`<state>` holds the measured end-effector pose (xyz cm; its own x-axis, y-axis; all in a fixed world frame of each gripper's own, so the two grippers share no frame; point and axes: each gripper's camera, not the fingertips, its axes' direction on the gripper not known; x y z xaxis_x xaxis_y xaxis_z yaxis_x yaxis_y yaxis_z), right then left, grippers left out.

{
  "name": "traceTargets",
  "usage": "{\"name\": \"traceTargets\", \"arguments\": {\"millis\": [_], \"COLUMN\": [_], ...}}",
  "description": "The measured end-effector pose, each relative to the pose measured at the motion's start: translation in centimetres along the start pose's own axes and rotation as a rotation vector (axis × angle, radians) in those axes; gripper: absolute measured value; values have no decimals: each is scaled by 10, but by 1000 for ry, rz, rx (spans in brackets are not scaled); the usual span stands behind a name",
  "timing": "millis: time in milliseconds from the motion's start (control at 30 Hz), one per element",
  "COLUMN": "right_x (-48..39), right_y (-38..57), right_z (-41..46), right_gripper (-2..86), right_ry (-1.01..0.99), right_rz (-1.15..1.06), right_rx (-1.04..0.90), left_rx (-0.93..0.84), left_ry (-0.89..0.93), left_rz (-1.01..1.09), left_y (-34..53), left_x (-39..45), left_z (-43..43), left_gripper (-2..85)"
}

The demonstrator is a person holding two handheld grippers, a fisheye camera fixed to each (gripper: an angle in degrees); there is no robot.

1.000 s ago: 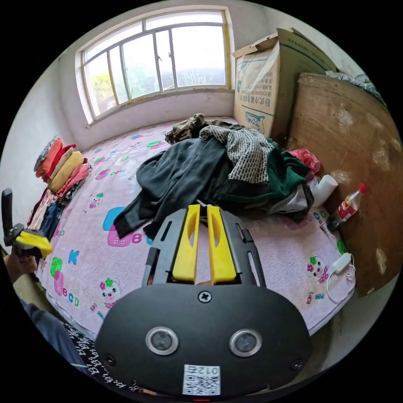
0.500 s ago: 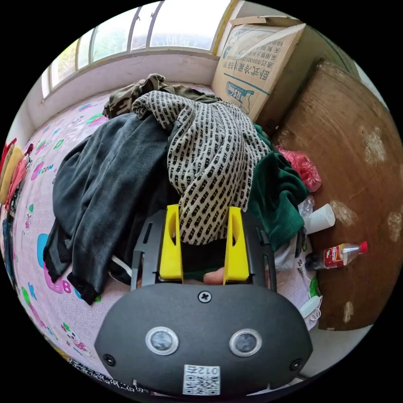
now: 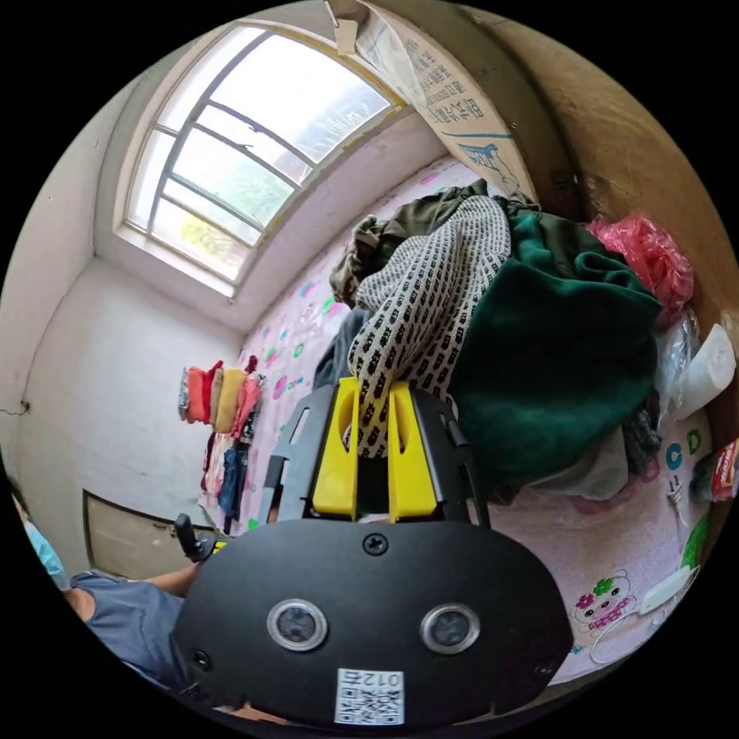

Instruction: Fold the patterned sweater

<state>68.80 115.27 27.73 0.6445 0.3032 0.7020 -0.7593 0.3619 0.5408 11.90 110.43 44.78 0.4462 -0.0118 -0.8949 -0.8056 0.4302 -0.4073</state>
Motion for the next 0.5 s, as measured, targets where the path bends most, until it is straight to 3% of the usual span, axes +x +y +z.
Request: {"name": "traceTargets", "arguments": {"millis": [133,267,500], "right_x": [-24,-19,-44], "right_y": [9,42,114], "right_z": [-27,-54,-75], "right_gripper": [44,42,42], "right_ry": [1,-110,-308], "right_rz": [-43,58,92], "right_rx": [-44,14,77], "left_rx": [35,71,143], "left_ry": [-15,0,-40], "left_rz": [-15,-15,153], "left_y": [9,21,26], "left_x": [-17,-31,-14], "left_z": [11,27,68], "left_gripper": [4,5,9]}}
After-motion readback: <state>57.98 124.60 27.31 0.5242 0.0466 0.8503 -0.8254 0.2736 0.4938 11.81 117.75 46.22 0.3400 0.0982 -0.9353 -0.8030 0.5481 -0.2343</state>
